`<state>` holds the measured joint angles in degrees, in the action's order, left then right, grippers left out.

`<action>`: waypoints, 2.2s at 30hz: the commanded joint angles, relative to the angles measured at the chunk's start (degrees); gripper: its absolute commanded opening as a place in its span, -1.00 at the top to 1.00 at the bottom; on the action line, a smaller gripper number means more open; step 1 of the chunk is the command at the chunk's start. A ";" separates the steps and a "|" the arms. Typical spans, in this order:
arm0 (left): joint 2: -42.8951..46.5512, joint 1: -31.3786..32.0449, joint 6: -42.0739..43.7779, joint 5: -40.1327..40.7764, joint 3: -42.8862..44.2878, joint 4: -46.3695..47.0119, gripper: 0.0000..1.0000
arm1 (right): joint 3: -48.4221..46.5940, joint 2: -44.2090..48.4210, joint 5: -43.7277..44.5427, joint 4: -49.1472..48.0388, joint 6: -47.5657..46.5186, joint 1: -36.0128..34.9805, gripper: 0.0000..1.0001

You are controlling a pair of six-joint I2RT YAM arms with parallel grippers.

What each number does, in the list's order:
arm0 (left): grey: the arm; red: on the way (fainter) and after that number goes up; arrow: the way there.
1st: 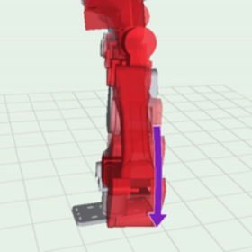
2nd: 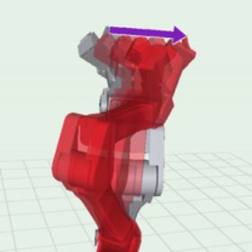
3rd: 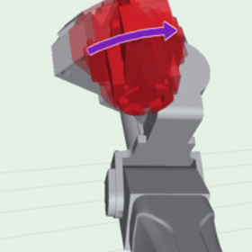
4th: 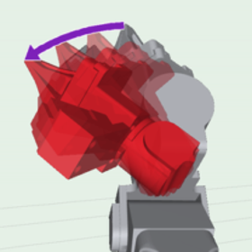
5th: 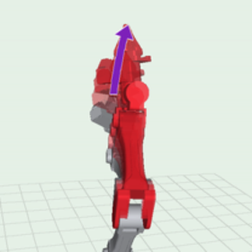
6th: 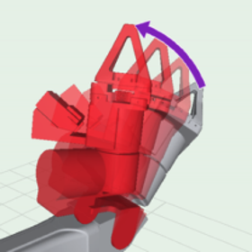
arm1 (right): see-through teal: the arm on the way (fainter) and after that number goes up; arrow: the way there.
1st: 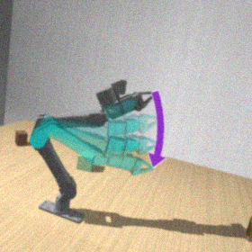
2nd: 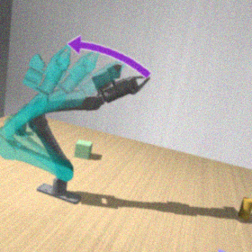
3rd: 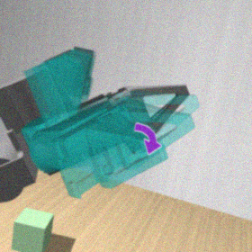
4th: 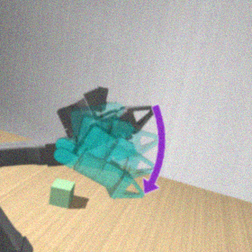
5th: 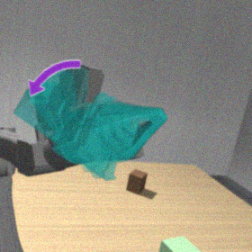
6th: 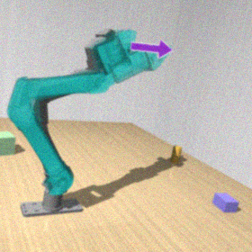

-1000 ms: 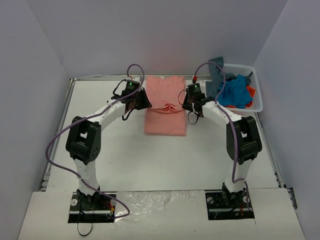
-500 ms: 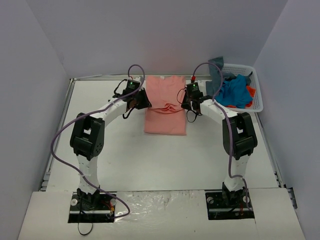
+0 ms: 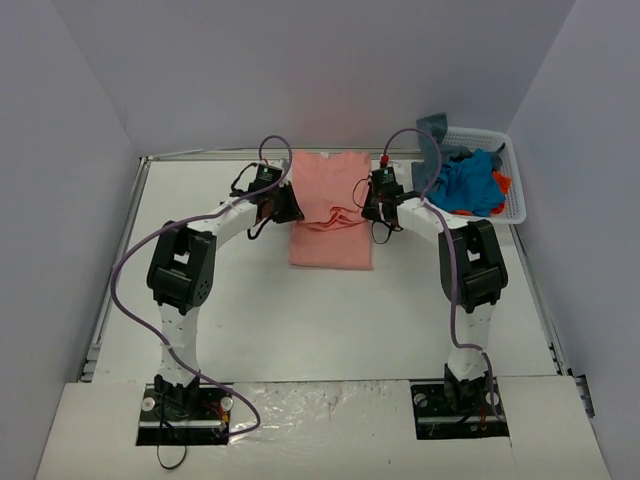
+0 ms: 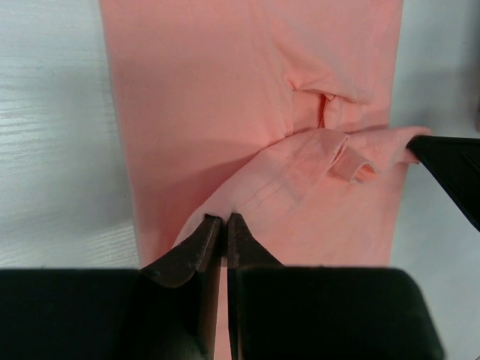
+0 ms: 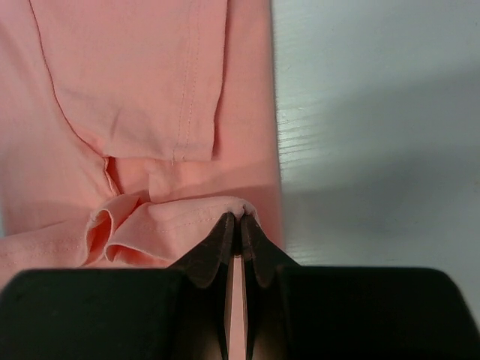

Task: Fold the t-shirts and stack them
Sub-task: Fold the folded rectangular tshirt in 1/3 of the way, then grab one side of the 2/3 rectangular tshirt with both arms

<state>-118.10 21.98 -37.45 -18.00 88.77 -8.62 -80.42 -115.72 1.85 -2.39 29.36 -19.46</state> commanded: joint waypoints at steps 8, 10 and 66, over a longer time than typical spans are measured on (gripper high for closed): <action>-0.81 -0.88 0.71 -0.72 2.81 1.33 0.68 | -3.60 -2.57 -0.79 -0.42 -1.06 0.30 0.95; -0.99 -0.80 0.89 -0.55 2.81 1.24 0.55 | -3.86 -2.84 -0.88 -0.42 -0.98 0.30 0.81; 17.80 3.77 -1.57 3.49 -14.58 0.01 0.28 | 11.24 19.90 0.18 4.85 -0.36 -1.89 0.20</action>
<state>-105.91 24.88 -38.11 -16.03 76.03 -8.99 -71.26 -101.93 1.21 0.16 28.45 -20.84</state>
